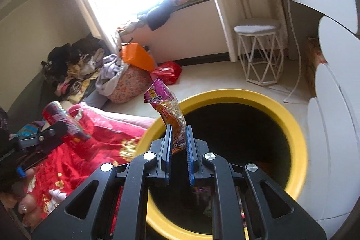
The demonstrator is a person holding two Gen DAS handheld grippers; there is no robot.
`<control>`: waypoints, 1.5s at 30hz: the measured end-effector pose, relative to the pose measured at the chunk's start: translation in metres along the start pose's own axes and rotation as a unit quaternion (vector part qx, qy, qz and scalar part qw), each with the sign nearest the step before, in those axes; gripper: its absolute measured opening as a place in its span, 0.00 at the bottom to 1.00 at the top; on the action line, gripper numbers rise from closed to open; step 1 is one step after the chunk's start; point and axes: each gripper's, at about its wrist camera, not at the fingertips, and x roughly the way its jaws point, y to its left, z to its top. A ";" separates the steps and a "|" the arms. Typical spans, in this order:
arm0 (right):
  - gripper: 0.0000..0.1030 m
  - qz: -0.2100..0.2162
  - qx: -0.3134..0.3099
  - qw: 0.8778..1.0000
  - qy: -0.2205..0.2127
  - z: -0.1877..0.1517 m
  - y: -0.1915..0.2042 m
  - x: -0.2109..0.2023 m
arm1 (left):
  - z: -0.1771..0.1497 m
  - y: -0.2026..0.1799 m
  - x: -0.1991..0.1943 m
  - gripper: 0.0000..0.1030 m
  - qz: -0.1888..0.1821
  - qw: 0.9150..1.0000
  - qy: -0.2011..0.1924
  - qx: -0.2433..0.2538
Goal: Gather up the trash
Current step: 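Carry the red can and yellow wrapper in both grippers over the yellow bin, then open both grippers to drop the red can and yellow wrapper into the bin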
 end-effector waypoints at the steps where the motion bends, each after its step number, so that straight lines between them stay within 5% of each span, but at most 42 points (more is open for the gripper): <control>1: 0.11 -0.004 0.004 1.000 0.001 0.000 -0.004 0.000 | -0.001 -0.003 0.001 0.23 -0.002 1.000 0.002 0.004; 16: 0.11 -0.037 0.048 0.997 0.045 -0.013 -0.051 0.011 | -0.024 -0.048 0.060 0.23 -0.006 0.996 0.066 0.067; 27: 0.15 -0.025 0.078 0.996 0.024 -0.007 -0.072 -0.001 | -0.034 -0.060 0.099 0.23 -0.005 0.991 0.108 0.081; 30: 0.43 -0.015 0.084 0.996 0.021 -0.007 -0.075 -0.004 | -0.032 -0.062 0.102 0.43 -0.004 0.991 0.109 0.082; 34: 0.45 -0.016 0.071 0.997 0.018 -0.006 -0.073 -0.011 | -0.030 -0.061 0.099 0.52 0.000 0.991 0.107 0.078; 41: 0.67 -0.034 0.044 0.998 0.004 -0.007 -0.061 -0.027 | -0.029 -0.054 0.080 0.84 0.014 0.992 0.095 0.081; 45: 0.78 -0.043 0.022 0.999 -0.011 -0.007 -0.050 -0.037 | -0.029 -0.049 0.064 0.88 0.025 0.993 0.085 0.078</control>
